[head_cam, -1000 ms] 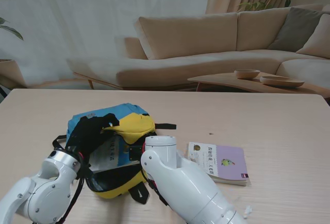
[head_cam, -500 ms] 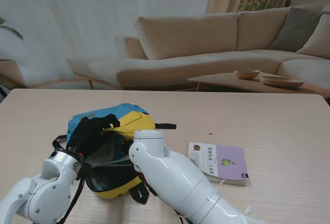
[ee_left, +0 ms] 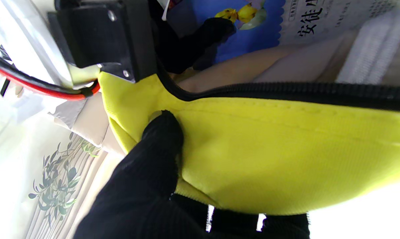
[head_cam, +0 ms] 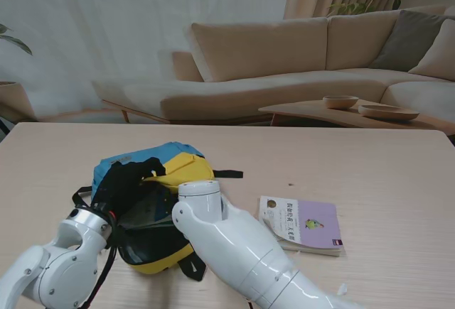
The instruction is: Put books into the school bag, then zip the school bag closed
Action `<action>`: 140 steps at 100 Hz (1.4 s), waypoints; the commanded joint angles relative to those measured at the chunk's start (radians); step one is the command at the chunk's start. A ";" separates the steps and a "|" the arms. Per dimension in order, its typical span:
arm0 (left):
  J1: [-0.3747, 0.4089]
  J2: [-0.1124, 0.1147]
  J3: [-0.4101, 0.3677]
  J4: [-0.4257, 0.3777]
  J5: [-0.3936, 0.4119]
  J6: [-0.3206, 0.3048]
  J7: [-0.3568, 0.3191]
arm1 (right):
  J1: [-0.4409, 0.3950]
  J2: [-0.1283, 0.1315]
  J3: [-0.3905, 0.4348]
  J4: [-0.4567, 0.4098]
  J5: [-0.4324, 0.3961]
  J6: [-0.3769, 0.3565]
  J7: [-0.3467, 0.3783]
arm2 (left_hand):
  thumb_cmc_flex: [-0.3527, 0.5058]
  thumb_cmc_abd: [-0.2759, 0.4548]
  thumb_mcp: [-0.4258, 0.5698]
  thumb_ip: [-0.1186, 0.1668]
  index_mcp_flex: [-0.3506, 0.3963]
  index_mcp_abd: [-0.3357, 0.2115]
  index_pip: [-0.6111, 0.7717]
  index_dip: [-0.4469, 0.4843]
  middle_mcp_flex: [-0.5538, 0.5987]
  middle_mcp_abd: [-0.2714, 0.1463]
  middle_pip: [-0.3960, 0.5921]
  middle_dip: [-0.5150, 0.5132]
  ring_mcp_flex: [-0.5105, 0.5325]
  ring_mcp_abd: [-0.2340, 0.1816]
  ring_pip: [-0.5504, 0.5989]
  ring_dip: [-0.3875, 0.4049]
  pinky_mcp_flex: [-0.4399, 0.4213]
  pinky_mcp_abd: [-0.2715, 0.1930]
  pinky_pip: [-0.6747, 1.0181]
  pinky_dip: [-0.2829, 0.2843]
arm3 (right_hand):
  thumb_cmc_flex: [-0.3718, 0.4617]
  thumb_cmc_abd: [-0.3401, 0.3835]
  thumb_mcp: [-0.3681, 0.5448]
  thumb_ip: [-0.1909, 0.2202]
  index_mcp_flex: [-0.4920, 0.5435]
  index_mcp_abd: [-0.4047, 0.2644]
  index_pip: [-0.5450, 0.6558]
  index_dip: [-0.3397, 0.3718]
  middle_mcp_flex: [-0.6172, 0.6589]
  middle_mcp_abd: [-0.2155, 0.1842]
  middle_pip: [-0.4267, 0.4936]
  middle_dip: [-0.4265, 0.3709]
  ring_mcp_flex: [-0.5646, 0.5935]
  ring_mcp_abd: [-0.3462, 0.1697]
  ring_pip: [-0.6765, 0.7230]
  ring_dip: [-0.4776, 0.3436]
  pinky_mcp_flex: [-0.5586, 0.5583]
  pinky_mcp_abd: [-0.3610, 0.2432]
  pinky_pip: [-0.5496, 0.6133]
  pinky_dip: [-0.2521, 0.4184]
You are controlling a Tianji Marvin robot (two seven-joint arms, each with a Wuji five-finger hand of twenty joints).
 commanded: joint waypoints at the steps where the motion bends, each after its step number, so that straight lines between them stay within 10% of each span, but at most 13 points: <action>1: 0.008 -0.005 0.001 -0.019 -0.004 -0.008 -0.015 | -0.012 -0.009 0.001 -0.018 -0.008 0.011 0.016 | 0.072 0.047 0.031 0.002 -0.001 -0.039 0.110 0.064 -0.005 -0.003 0.043 0.003 0.012 0.024 0.019 0.019 -0.010 0.031 0.040 0.011 | -0.037 -0.044 0.066 0.064 -0.046 -0.035 -0.023 -0.025 -0.074 -0.028 0.002 0.016 -0.063 -0.026 -0.053 -0.017 -0.037 -0.087 -0.050 -0.024; 9: 0.009 -0.005 0.001 -0.018 -0.005 -0.008 -0.014 | -0.020 -0.007 0.006 -0.027 -0.059 0.033 0.044 | 0.072 0.047 0.030 0.002 0.001 -0.039 0.111 0.063 -0.004 -0.004 0.044 0.003 0.013 0.024 0.020 0.020 -0.008 0.031 0.041 0.012 | -0.113 -0.077 0.110 0.155 -0.094 -0.006 -0.111 0.054 -0.147 -0.024 -0.009 0.014 -0.117 -0.031 -0.116 -0.027 -0.066 -0.097 -0.091 -0.029; 40: 0.012 -0.007 0.001 -0.019 -0.002 -0.003 -0.006 | -0.050 0.013 0.016 -0.080 -0.218 0.086 0.137 | 0.072 0.046 0.029 0.001 0.000 -0.038 0.111 0.063 -0.004 -0.004 0.044 0.002 0.016 0.023 0.020 0.020 -0.006 0.033 0.042 0.012 | -0.199 -0.122 0.054 0.140 -0.374 0.081 -0.165 -0.099 -0.426 0.002 -0.029 0.000 -0.309 -0.026 -0.284 -0.093 -0.153 -0.094 -0.208 -0.071; 79: 0.015 -0.008 -0.004 -0.018 -0.006 -0.010 0.002 | -0.094 0.059 0.028 -0.177 -0.334 0.107 0.217 | 0.072 0.044 0.032 0.002 0.002 -0.039 0.114 0.064 -0.001 -0.003 0.047 0.001 0.019 0.024 0.022 0.020 -0.002 0.034 0.044 0.014 | -0.231 -0.103 0.022 0.142 -0.484 0.127 -0.238 -0.171 -0.617 0.004 -0.053 -0.024 -0.420 -0.049 -0.559 -0.245 -0.401 -0.183 -0.466 -0.162; 108: -0.001 -0.008 -0.001 -0.002 -0.011 -0.007 0.003 | -0.124 0.111 0.033 -0.250 -0.394 0.085 0.289 | 0.072 0.045 0.034 0.001 0.002 -0.040 0.118 0.070 -0.002 -0.005 0.051 0.001 0.020 0.021 0.025 0.021 0.000 0.036 0.046 0.015 | -0.240 -0.009 0.001 0.161 -0.596 0.106 -0.305 -0.234 -0.688 -0.059 -0.176 -0.087 -0.585 -0.144 -0.582 -0.270 -0.530 -0.289 -0.650 -0.256; 140: -0.011 -0.007 0.001 0.005 -0.011 -0.006 -0.002 | -0.162 0.142 0.031 -0.309 -0.450 0.069 0.328 | 0.072 0.045 0.035 0.001 0.002 -0.040 0.117 0.074 -0.002 -0.006 0.054 -0.001 0.023 0.023 0.026 0.022 0.002 0.037 0.047 0.018 | -0.241 0.002 0.045 0.167 -0.649 0.074 -0.227 -0.230 -0.684 -0.099 -0.224 -0.094 -0.619 -0.182 -0.585 -0.278 -0.681 -0.346 -0.465 -0.154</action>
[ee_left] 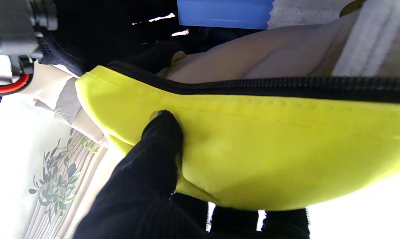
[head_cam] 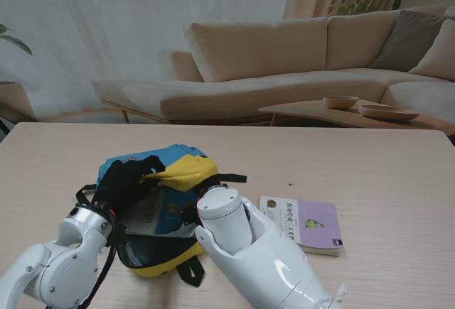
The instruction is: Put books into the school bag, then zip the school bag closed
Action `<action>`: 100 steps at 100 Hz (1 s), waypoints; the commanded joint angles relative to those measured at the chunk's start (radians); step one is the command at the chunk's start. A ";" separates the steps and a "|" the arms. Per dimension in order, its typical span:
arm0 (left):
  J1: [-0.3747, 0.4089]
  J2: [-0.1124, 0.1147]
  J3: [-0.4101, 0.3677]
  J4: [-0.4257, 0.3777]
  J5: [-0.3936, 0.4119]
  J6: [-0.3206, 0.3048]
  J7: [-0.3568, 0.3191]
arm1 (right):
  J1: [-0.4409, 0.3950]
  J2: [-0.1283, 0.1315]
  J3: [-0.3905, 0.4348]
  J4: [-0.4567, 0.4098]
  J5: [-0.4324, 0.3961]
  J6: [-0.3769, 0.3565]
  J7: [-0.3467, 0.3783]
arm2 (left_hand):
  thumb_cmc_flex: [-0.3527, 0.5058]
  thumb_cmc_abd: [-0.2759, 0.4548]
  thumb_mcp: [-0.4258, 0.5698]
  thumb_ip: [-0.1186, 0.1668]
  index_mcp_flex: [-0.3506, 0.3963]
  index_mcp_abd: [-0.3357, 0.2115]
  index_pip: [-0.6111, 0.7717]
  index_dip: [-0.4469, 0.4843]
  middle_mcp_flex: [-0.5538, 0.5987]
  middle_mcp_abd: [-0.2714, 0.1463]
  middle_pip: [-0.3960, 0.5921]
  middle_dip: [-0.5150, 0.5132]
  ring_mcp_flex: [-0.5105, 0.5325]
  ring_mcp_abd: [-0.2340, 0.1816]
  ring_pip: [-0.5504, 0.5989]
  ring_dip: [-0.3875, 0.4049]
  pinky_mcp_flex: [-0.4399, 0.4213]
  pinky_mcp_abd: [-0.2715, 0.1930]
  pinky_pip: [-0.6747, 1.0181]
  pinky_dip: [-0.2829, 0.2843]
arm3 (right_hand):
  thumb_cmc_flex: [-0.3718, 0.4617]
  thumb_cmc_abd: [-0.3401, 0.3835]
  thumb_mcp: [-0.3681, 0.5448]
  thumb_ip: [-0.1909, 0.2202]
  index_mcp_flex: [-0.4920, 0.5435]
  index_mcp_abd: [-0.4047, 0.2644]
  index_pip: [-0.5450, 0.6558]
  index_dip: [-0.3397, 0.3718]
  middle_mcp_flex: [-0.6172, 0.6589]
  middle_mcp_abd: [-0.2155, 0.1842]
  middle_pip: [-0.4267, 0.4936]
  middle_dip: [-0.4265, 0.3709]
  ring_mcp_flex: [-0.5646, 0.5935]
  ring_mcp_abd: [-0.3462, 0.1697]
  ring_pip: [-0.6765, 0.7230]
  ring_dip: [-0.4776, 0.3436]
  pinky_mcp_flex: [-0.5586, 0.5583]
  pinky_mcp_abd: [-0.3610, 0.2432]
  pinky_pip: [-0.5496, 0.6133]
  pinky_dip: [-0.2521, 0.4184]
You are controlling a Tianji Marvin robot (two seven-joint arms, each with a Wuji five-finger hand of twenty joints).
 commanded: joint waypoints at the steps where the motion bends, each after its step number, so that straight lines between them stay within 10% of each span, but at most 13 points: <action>1: 0.001 -0.006 -0.002 -0.010 0.001 0.001 -0.018 | -0.020 0.002 -0.002 -0.028 -0.020 -0.008 0.019 | 0.072 0.046 0.036 0.002 0.002 -0.041 0.114 0.051 -0.002 -0.006 0.053 -0.001 0.023 0.023 0.026 0.019 0.000 0.036 0.047 0.018 | -0.038 0.000 0.019 0.032 -0.044 -0.030 0.018 -0.004 -0.013 -0.052 0.008 0.006 -0.025 -0.016 -0.020 -0.014 -0.026 -0.033 0.048 0.030; 23: -0.015 -0.005 0.005 0.000 0.000 0.004 -0.024 | -0.039 0.053 -0.011 -0.047 -0.074 -0.052 0.110 | 0.072 0.045 0.036 0.001 0.003 -0.040 0.114 0.053 -0.002 -0.004 0.055 -0.002 0.024 0.023 0.027 0.020 0.004 0.037 0.049 0.020 | -0.039 0.093 -0.054 0.039 -0.068 -0.172 0.084 0.022 0.002 -0.205 -0.071 -0.023 -0.096 -0.172 -0.015 -0.010 -0.081 -0.149 -0.034 -0.008; 39: -0.032 -0.003 0.014 0.011 -0.004 0.015 -0.036 | -0.046 0.081 -0.012 -0.051 -0.066 -0.083 0.162 | 0.072 0.045 0.035 0.001 0.003 -0.041 0.113 0.054 -0.001 -0.007 0.056 -0.003 0.025 0.023 0.028 0.020 0.005 0.038 0.049 0.021 | -0.020 0.132 -0.090 0.042 0.032 -0.233 0.120 0.061 0.005 -0.256 0.100 0.052 -0.121 -0.216 0.133 0.092 -0.070 -0.190 -0.035 -0.013; 100: -0.065 0.000 0.020 0.046 -0.024 0.037 -0.065 | -0.243 0.291 0.079 -0.284 -0.236 -0.241 0.501 | 0.072 0.046 0.033 0.001 0.000 -0.041 0.111 0.052 -0.005 -0.006 0.057 -0.005 0.020 0.023 0.027 0.020 0.001 0.035 0.048 0.024 | -0.032 0.109 -0.068 0.047 0.233 -0.185 0.078 0.089 0.159 -0.172 0.147 0.069 -0.042 -0.133 0.317 0.194 -0.045 -0.140 0.141 0.092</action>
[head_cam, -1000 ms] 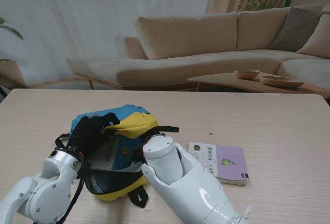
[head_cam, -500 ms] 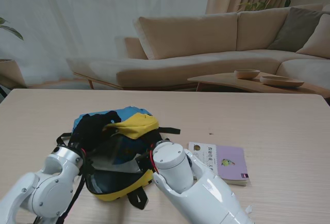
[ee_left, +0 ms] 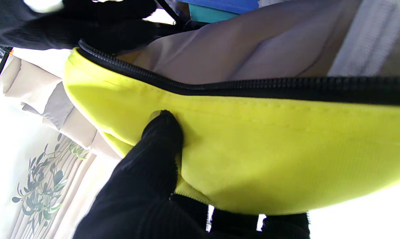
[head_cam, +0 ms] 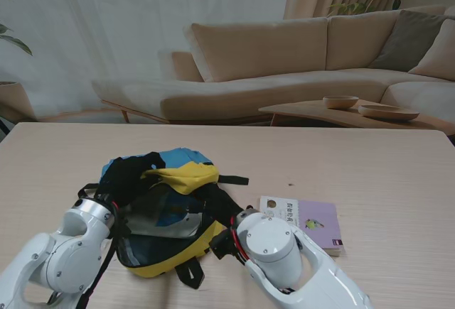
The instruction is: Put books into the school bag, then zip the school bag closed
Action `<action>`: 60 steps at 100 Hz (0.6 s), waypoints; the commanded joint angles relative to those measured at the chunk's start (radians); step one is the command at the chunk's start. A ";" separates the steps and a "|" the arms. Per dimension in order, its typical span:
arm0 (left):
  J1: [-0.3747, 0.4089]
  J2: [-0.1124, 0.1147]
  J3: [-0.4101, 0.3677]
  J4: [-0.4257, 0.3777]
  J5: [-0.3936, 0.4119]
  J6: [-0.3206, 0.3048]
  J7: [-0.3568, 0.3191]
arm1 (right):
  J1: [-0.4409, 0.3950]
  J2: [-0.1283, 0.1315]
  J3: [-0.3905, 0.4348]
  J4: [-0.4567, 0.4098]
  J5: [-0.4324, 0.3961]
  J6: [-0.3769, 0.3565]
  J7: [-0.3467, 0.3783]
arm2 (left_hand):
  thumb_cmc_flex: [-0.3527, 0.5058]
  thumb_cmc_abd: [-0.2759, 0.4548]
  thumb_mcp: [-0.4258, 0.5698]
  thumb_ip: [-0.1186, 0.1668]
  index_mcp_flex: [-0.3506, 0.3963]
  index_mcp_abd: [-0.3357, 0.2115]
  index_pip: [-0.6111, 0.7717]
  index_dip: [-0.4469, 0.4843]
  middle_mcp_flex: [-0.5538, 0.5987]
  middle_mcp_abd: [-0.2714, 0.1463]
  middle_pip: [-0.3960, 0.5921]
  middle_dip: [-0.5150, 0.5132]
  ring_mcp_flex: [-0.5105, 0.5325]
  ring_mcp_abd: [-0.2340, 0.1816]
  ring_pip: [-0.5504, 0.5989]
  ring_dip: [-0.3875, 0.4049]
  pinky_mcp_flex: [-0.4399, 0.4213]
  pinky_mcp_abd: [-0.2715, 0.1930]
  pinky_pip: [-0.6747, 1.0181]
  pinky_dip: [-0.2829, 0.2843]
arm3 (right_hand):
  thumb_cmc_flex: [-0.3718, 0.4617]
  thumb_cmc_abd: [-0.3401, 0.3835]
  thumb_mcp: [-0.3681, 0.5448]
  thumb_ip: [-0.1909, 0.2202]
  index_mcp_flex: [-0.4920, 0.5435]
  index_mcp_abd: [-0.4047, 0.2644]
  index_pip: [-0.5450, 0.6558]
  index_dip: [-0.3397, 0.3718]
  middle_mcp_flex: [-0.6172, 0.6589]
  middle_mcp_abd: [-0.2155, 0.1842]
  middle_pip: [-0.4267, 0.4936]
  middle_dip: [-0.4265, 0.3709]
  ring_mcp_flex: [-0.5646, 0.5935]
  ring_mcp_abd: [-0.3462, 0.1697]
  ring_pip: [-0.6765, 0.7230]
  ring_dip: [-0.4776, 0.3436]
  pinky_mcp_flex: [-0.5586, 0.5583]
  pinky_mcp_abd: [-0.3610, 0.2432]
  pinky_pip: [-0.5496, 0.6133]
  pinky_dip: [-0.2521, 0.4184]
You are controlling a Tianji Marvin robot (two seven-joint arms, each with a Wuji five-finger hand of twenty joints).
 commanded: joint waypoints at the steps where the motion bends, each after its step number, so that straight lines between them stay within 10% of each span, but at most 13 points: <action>1: 0.005 -0.001 -0.001 -0.009 -0.006 0.005 -0.027 | -0.042 0.031 0.015 -0.030 -0.017 -0.022 0.025 | 0.072 0.048 0.032 0.002 -0.001 -0.040 0.103 0.051 -0.006 -0.005 0.044 -0.004 0.019 0.023 0.026 0.019 -0.005 0.033 0.048 0.023 | -0.035 -0.017 -0.018 0.046 0.040 -0.008 -0.008 0.012 0.042 0.019 0.008 0.017 0.021 0.003 0.021 0.014 0.010 -0.007 0.029 0.017; 29: 0.025 0.006 -0.010 -0.018 -0.007 0.001 -0.068 | -0.188 0.116 0.172 -0.146 -0.110 -0.163 0.178 | 0.072 0.048 0.027 0.005 -0.003 -0.039 0.096 0.041 -0.009 -0.005 0.035 -0.006 0.010 0.025 0.018 0.017 -0.015 0.028 0.041 0.021 | -0.056 -0.028 -0.002 0.048 0.103 0.012 -0.009 0.018 0.107 0.059 0.015 0.024 0.063 0.051 0.054 0.032 0.046 0.047 0.066 0.039; 60: 0.052 0.021 0.000 -0.023 0.018 0.008 -0.151 | -0.282 0.148 0.345 -0.203 -0.214 -0.289 0.231 | 0.072 0.051 0.006 0.011 -0.002 -0.030 0.050 -0.020 -0.013 -0.004 -0.012 -0.013 -0.004 0.021 -0.021 0.000 -0.031 0.017 0.030 0.008 | -0.089 -0.048 0.023 0.049 0.176 0.024 0.022 0.093 0.179 0.099 0.070 0.055 0.116 0.091 0.123 0.069 0.090 0.123 0.110 0.071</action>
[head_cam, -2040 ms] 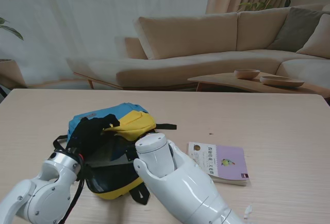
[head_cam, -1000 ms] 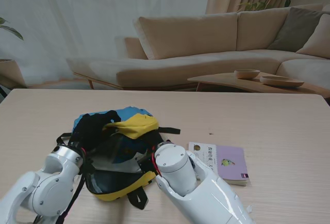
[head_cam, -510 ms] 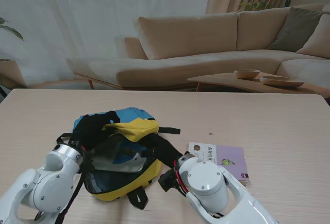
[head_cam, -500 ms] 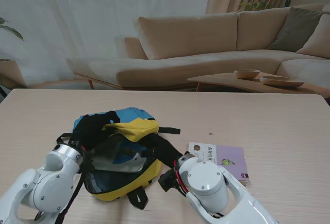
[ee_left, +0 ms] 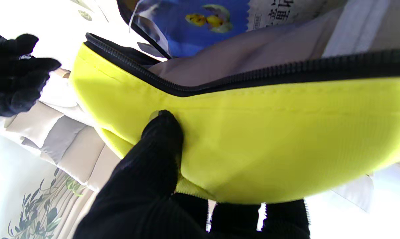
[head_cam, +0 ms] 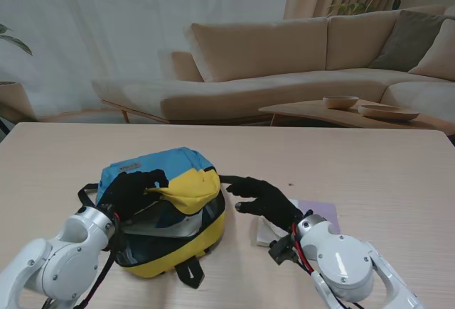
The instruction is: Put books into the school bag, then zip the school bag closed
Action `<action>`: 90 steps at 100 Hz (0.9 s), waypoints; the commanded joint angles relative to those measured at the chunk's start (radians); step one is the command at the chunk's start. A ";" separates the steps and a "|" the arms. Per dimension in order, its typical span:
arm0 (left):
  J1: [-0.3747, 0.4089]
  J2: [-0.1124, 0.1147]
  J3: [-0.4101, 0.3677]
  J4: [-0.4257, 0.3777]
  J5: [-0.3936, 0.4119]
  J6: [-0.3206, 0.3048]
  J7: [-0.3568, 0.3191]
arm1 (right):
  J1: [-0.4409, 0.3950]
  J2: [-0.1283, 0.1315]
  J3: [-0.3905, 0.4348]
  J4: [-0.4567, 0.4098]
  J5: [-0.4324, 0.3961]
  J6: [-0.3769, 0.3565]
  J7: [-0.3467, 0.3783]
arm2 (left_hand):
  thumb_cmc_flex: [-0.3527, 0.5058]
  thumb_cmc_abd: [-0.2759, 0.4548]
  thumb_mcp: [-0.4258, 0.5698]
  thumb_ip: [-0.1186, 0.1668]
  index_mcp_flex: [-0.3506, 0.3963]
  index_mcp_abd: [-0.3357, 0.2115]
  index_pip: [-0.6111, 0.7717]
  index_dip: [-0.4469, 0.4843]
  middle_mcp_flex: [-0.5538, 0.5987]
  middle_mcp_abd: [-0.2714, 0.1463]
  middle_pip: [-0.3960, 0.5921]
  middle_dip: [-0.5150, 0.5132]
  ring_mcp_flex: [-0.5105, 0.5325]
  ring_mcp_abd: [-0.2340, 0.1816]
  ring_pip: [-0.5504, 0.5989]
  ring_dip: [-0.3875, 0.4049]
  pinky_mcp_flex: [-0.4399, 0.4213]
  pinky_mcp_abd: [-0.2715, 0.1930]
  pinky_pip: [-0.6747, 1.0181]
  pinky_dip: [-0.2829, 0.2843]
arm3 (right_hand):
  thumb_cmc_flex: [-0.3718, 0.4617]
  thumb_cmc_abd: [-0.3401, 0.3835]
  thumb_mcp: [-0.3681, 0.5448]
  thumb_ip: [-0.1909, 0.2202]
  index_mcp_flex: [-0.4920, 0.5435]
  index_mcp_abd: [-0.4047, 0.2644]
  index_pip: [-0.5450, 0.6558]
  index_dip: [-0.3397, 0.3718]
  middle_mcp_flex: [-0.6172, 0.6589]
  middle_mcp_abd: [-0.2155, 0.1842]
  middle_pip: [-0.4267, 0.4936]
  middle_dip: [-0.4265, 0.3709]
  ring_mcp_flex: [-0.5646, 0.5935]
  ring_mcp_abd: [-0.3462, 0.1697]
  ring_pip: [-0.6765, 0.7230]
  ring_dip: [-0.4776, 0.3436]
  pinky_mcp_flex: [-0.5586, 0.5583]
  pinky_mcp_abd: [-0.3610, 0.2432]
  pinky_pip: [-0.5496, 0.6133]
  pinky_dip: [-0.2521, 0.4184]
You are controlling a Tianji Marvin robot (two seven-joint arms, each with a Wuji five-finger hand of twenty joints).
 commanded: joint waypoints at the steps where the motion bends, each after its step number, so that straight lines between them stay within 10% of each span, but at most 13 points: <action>1: 0.017 0.000 0.010 -0.005 0.006 0.007 -0.020 | -0.008 0.010 0.019 -0.009 -0.025 -0.016 0.014 | 0.072 0.051 0.006 0.011 -0.003 -0.025 0.048 -0.013 -0.013 -0.003 0.000 -0.001 -0.006 0.020 -0.019 -0.001 -0.022 0.017 0.029 0.007 | -0.049 -0.017 0.019 0.031 0.037 -0.007 0.017 0.016 0.025 0.019 0.022 0.016 0.038 -0.006 0.025 0.016 0.008 -0.004 0.034 0.018; 80: 0.126 0.028 0.061 -0.088 0.170 0.196 -0.220 | 0.099 -0.018 0.162 0.161 -0.131 -0.022 -0.103 | -0.116 -0.022 0.063 0.026 -0.031 -0.032 -0.023 0.001 -0.093 -0.008 -0.215 0.005 -0.108 -0.007 -0.204 -0.076 -0.101 -0.022 -0.065 -0.067 | -0.050 -0.026 0.030 0.035 0.046 -0.010 -0.013 0.056 0.035 0.020 0.020 0.015 0.047 -0.007 0.016 0.012 0.010 0.019 0.024 0.018; 90: 0.137 0.031 0.060 -0.093 0.164 0.211 -0.247 | 0.121 -0.020 0.159 0.194 -0.142 -0.013 -0.109 | -0.224 -0.028 0.078 0.035 -0.106 0.010 -0.157 -0.087 -0.230 -0.007 -0.214 -0.174 -0.182 -0.033 -0.286 -0.107 -0.148 -0.040 -0.141 -0.085 | -0.050 -0.026 0.029 0.035 0.046 -0.010 -0.014 0.059 0.037 0.021 0.021 0.016 0.047 -0.007 0.015 0.012 0.010 0.024 0.022 0.018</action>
